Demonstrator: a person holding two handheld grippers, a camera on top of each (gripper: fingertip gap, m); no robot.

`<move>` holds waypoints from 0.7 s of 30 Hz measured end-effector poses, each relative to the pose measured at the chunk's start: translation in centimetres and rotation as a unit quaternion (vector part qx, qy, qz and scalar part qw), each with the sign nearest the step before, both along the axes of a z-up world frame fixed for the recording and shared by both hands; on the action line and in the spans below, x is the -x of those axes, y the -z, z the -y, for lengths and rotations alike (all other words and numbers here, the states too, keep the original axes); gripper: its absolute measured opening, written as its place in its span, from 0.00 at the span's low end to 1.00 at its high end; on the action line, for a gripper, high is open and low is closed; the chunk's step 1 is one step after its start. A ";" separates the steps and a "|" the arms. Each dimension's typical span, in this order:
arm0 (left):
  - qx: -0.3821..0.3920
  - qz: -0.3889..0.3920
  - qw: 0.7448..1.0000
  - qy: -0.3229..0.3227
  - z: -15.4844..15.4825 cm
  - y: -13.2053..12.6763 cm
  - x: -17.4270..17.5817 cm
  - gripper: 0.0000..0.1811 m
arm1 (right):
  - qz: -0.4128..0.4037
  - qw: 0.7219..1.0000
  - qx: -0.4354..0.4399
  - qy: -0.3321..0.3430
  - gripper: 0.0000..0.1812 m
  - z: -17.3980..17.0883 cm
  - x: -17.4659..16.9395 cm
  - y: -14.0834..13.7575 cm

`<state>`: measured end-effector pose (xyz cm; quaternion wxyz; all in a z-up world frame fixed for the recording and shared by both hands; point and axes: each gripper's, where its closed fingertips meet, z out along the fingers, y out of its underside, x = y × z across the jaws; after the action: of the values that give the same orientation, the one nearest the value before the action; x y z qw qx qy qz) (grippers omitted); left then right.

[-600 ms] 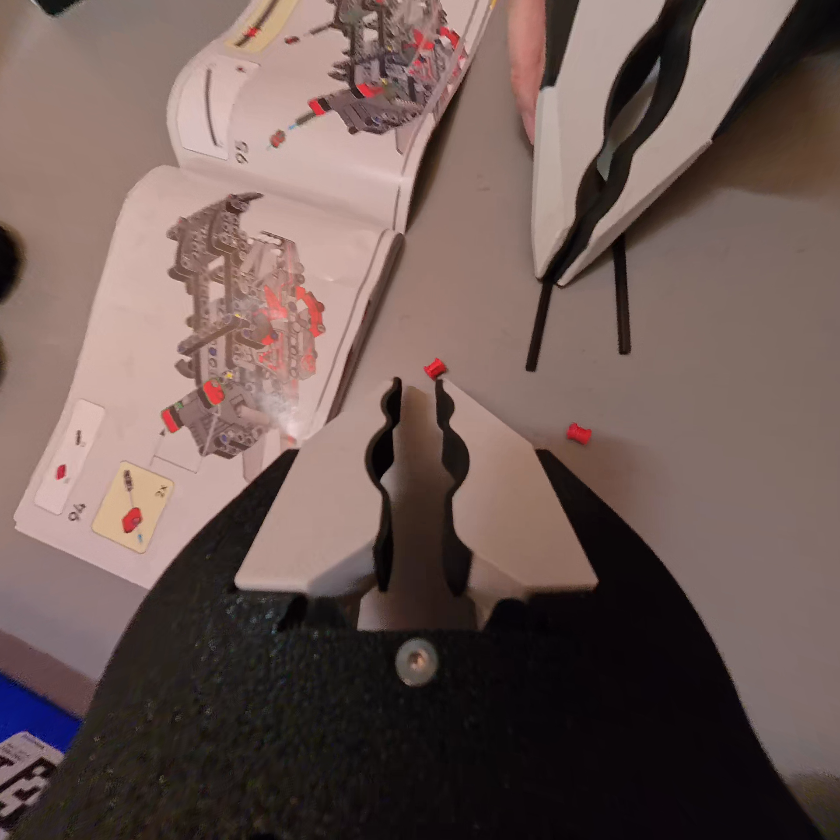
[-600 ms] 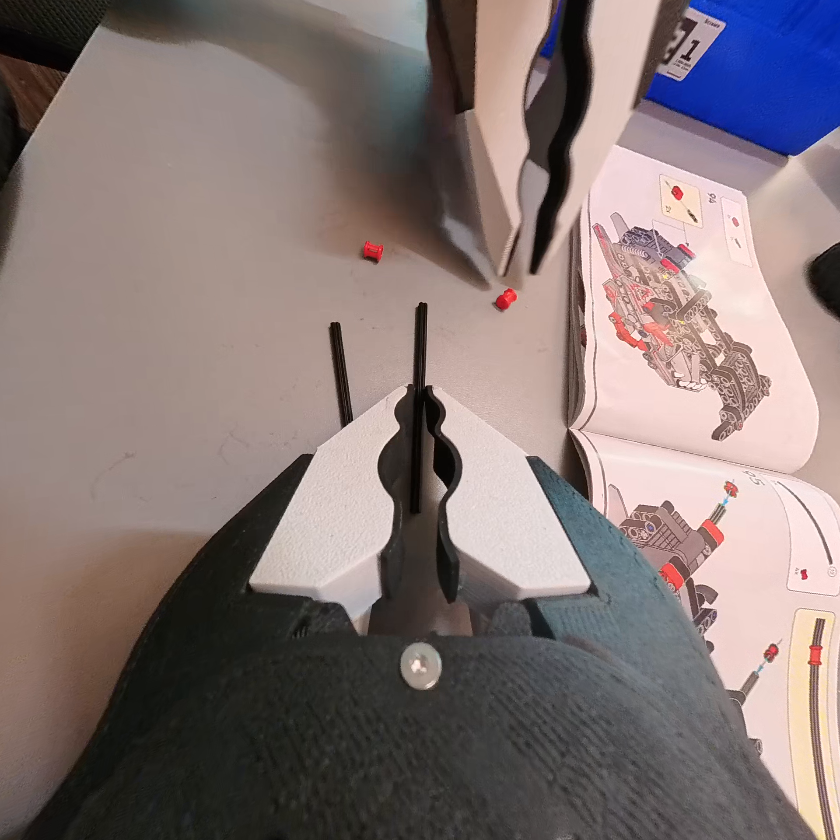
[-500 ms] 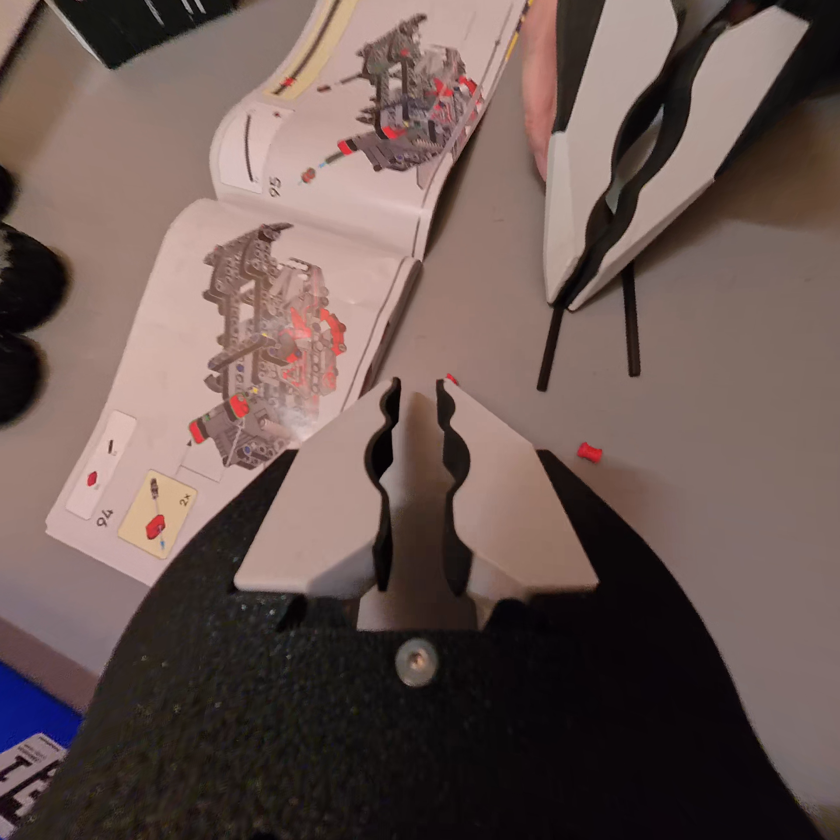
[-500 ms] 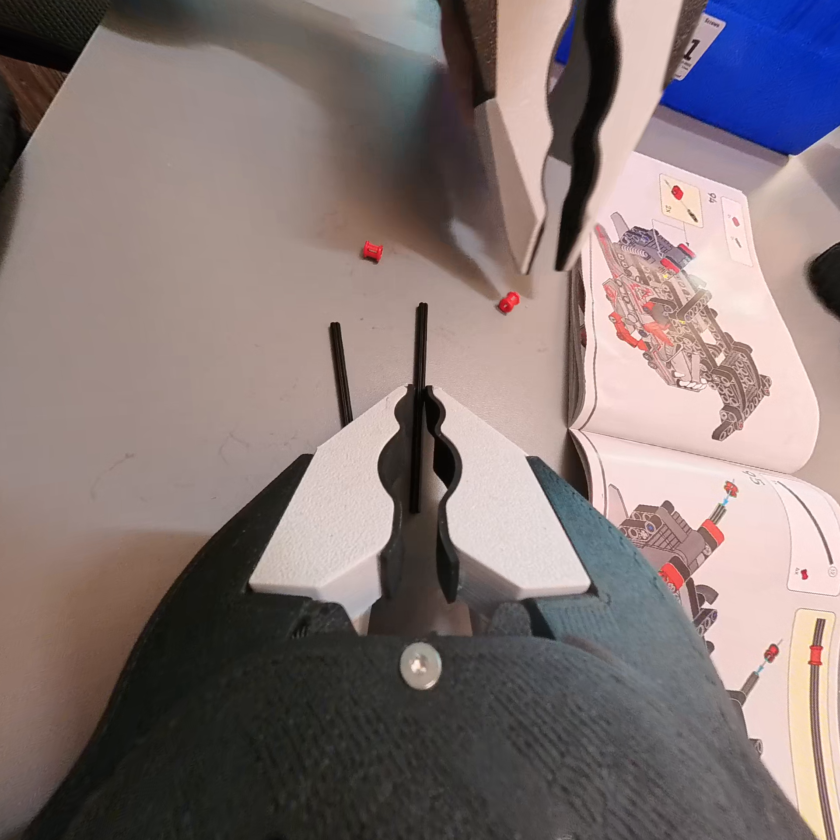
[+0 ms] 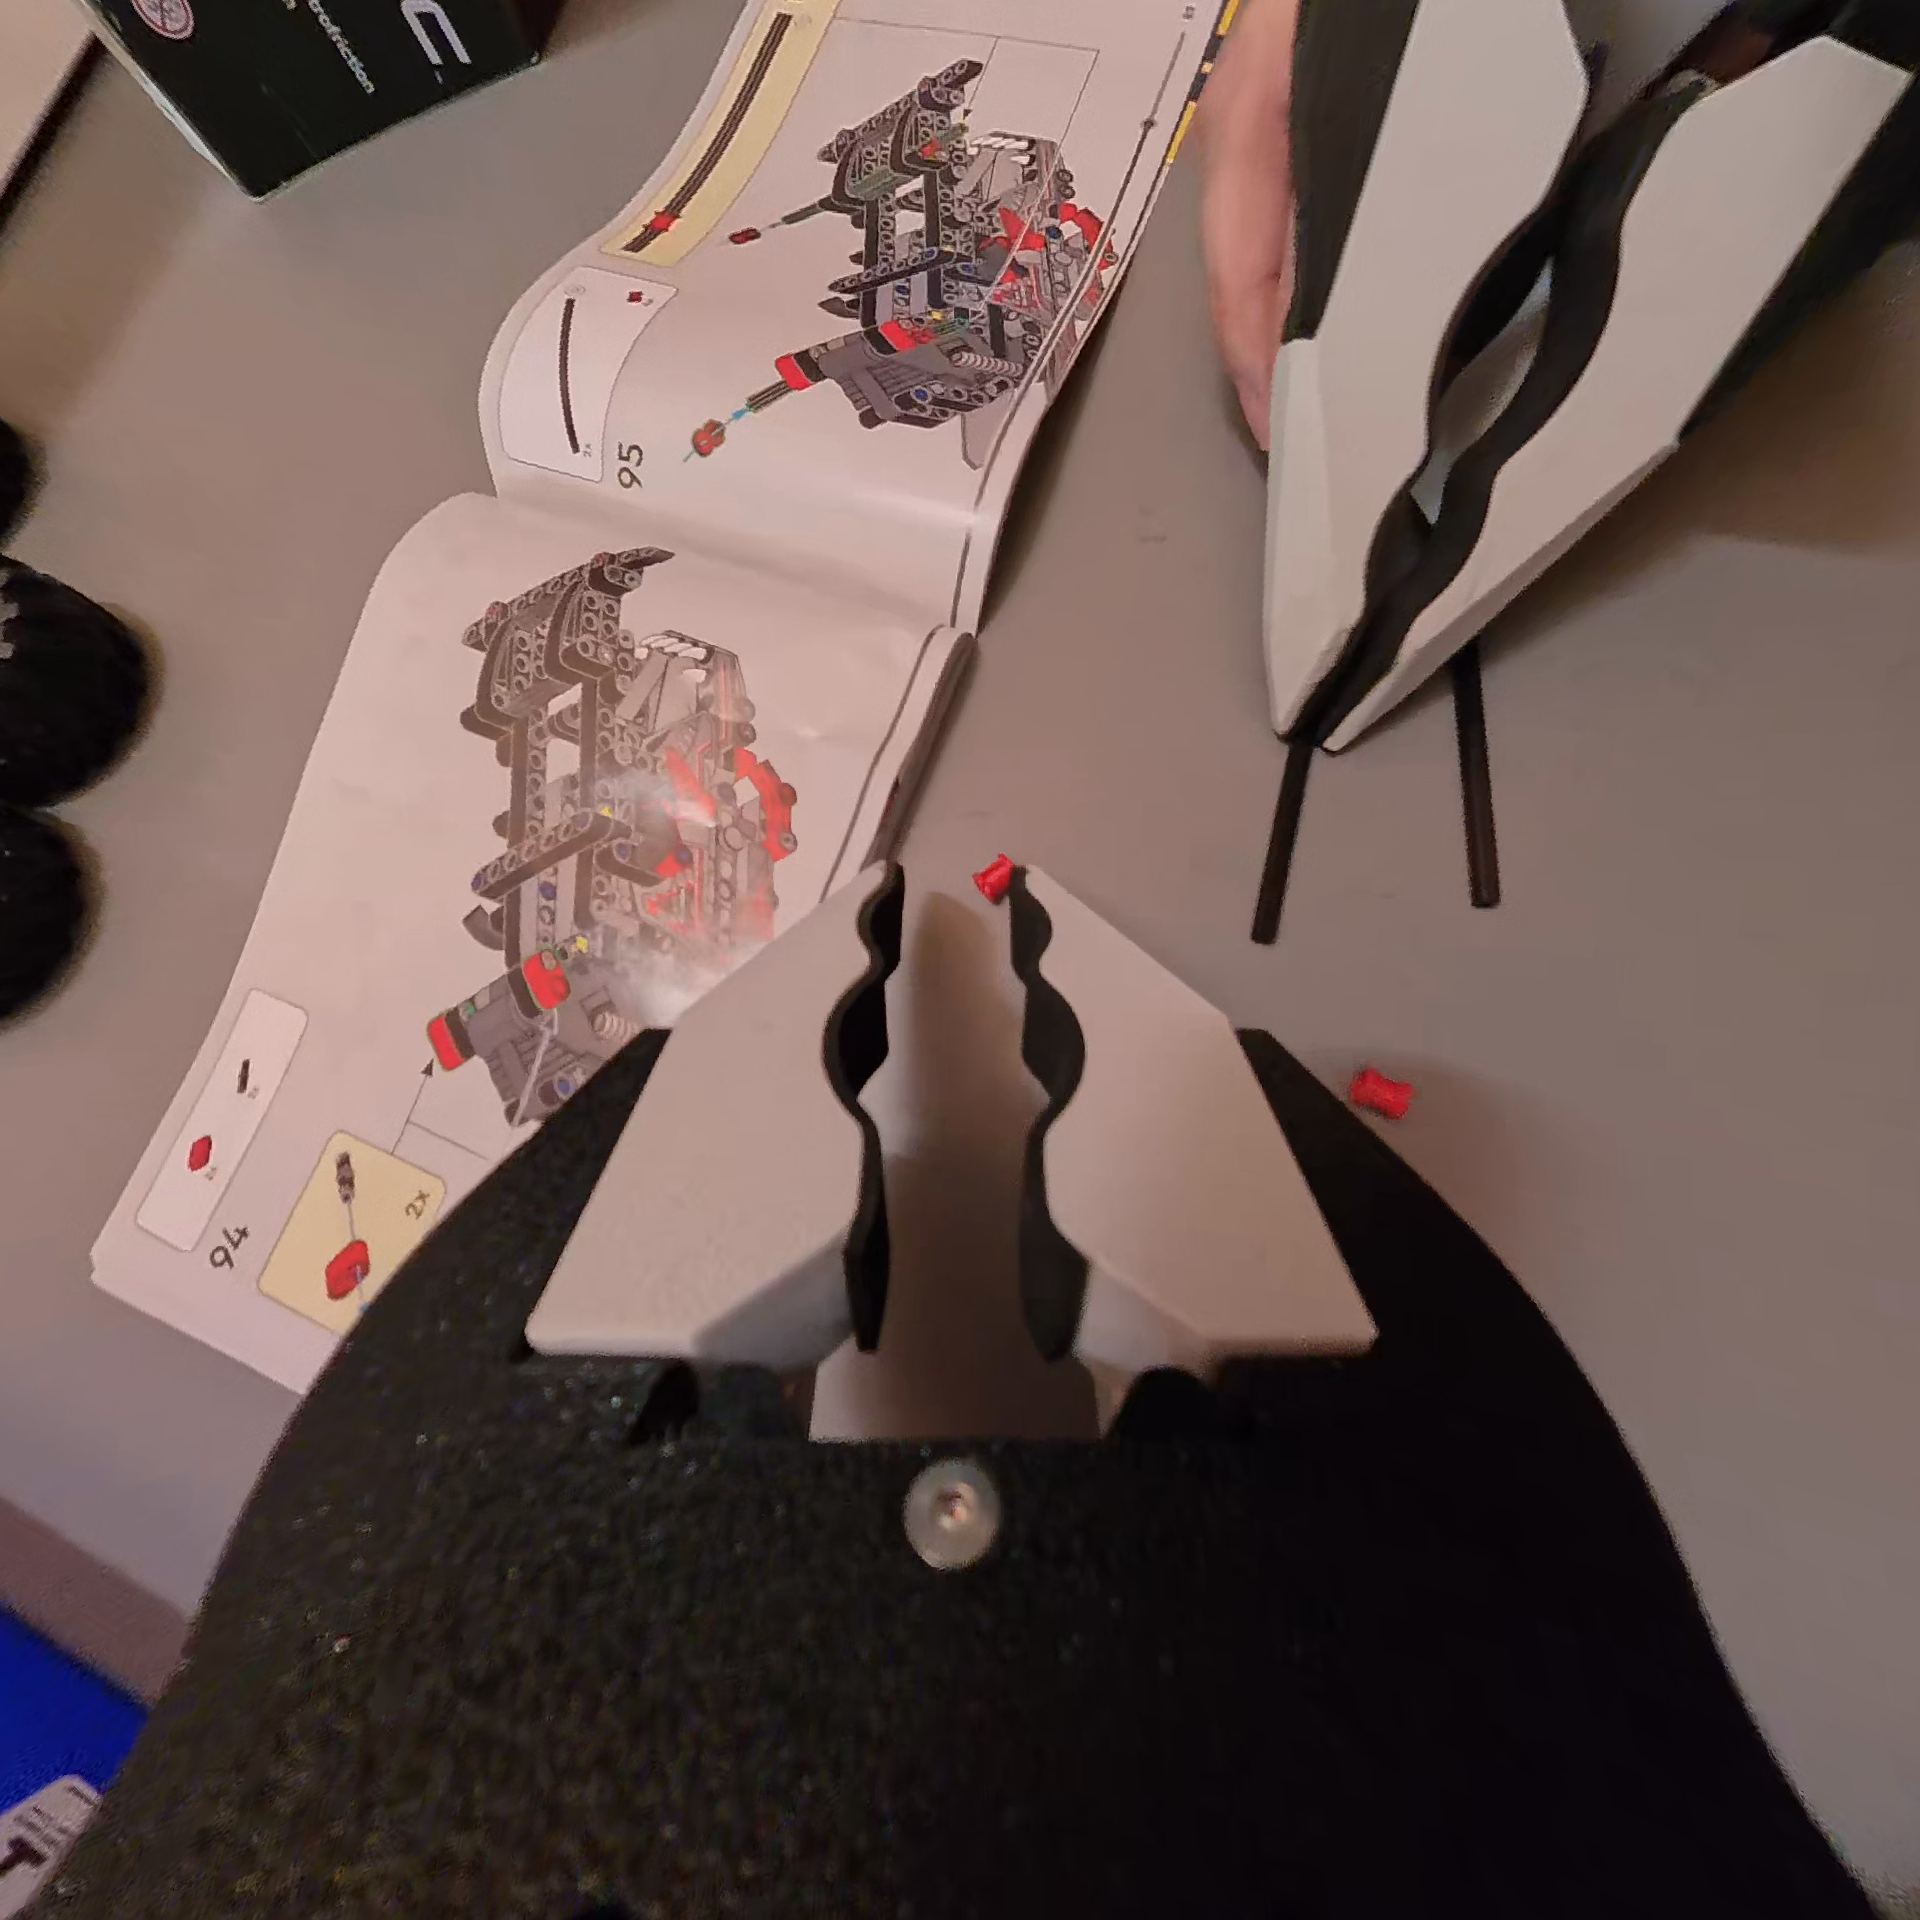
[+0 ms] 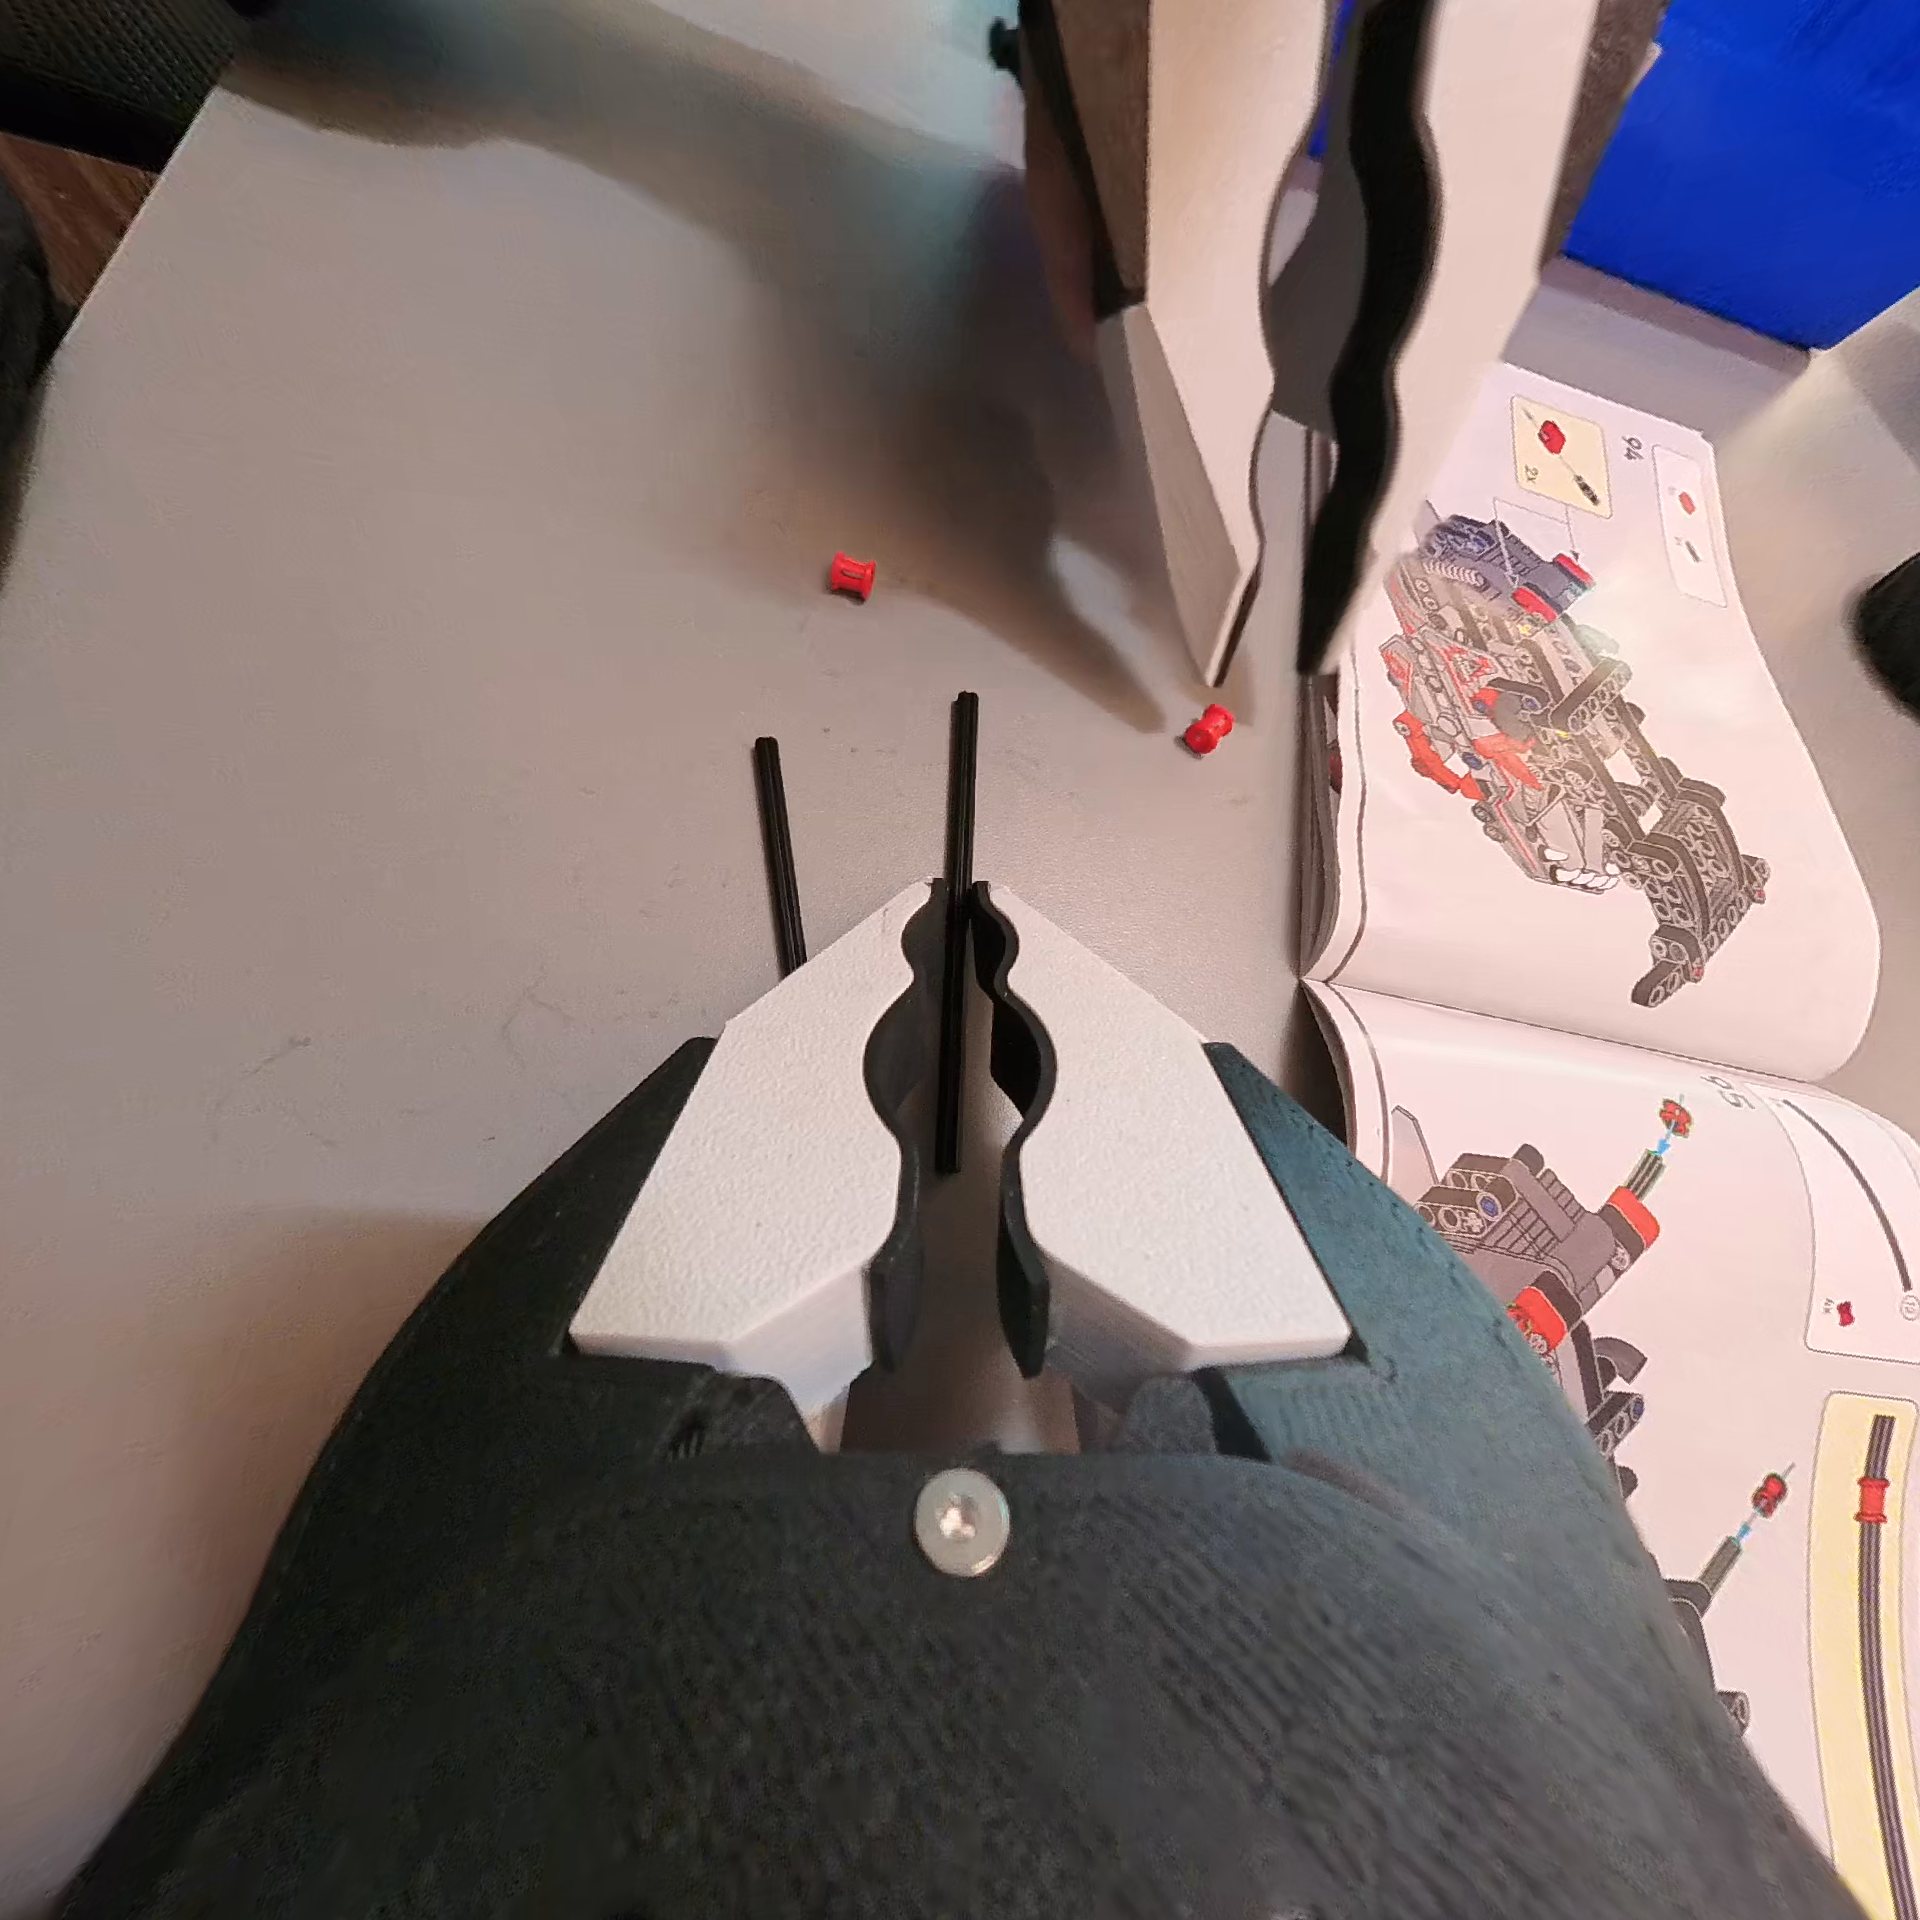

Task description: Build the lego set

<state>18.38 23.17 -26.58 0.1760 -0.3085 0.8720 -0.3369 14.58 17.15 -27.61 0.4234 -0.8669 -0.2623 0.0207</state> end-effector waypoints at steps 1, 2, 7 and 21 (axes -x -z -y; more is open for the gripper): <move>-0.001 0.000 1.000 -0.001 0.0 0.0 -0.3 0.10 | 0.000 1.000 0.000 0.000 0.01 0.0 0.0 0.0; 0.001 0.000 1.000 0.001 0.1 0.0 -0.5 0.10 | 0.000 1.000 0.000 0.000 0.01 0.0 0.0 0.0; 0.002 -0.024 1.000 0.015 0.8 0.9 -0.4 0.09 | 0.003 1.000 -0.001 0.000 0.01 0.0 0.0 0.0; 0.018 -0.037 0.999 0.007 0.9 1.4 0.4 0.05 | 0.003 1.000 -0.002 0.000 0.01 0.0 0.0 0.0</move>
<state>18.00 22.27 -27.95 0.1359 -0.3175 0.8739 -0.3419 14.60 17.15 -27.60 0.4240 -0.8663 -0.2634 0.0180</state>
